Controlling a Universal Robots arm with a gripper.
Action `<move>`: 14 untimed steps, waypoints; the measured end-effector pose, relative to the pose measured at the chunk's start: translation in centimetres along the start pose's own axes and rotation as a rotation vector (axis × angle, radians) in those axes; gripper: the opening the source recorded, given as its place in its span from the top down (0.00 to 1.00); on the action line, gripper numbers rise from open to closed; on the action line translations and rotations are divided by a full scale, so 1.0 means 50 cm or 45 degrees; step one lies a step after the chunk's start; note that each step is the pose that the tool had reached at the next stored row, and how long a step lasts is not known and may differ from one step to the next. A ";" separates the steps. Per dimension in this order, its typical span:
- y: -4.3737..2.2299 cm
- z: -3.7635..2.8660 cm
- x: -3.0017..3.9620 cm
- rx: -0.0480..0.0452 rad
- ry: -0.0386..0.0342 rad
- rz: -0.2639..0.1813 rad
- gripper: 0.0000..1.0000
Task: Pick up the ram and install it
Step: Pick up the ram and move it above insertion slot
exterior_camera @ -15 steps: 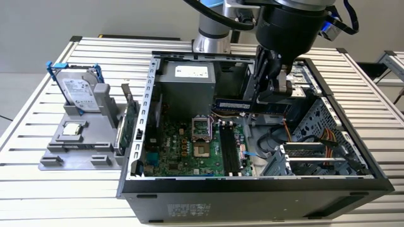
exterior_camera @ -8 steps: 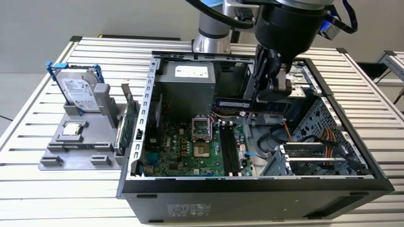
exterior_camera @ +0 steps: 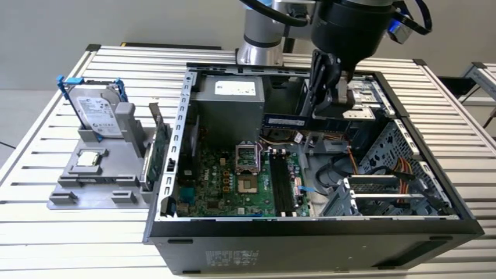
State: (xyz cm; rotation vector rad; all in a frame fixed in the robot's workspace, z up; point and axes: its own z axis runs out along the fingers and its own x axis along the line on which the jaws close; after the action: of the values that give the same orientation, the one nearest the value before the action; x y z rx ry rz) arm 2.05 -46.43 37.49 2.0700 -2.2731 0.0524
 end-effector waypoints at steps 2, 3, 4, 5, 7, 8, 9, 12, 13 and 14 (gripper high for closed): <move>0.001 0.000 -0.007 0.000 0.0002 -0.002 1.00; 0.001 -0.001 -0.009 0.000 0.0002 -0.004 1.00; 0.001 -0.001 -0.012 0.001 0.0002 -0.007 1.00; 0.001 -0.001 -0.015 0.001 0.0003 -0.011 1.00; 0.002 -0.001 -0.020 0.002 0.0005 -0.024 1.00; 0.002 -0.001 -0.023 0.002 0.0006 -0.031 1.00; 0.002 -0.001 -0.025 0.003 0.0008 -0.039 1.00; 0.002 0.000 -0.028 0.005 0.0013 -0.067 1.00; 0.003 0.000 -0.028 0.005 0.0014 -0.075 1.00; 0.003 0.000 -0.028 0.006 0.0016 -0.079 1.00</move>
State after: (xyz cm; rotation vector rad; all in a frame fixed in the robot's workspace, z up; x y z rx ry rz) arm 2.06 -45.01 37.40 2.1401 -2.2086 0.0555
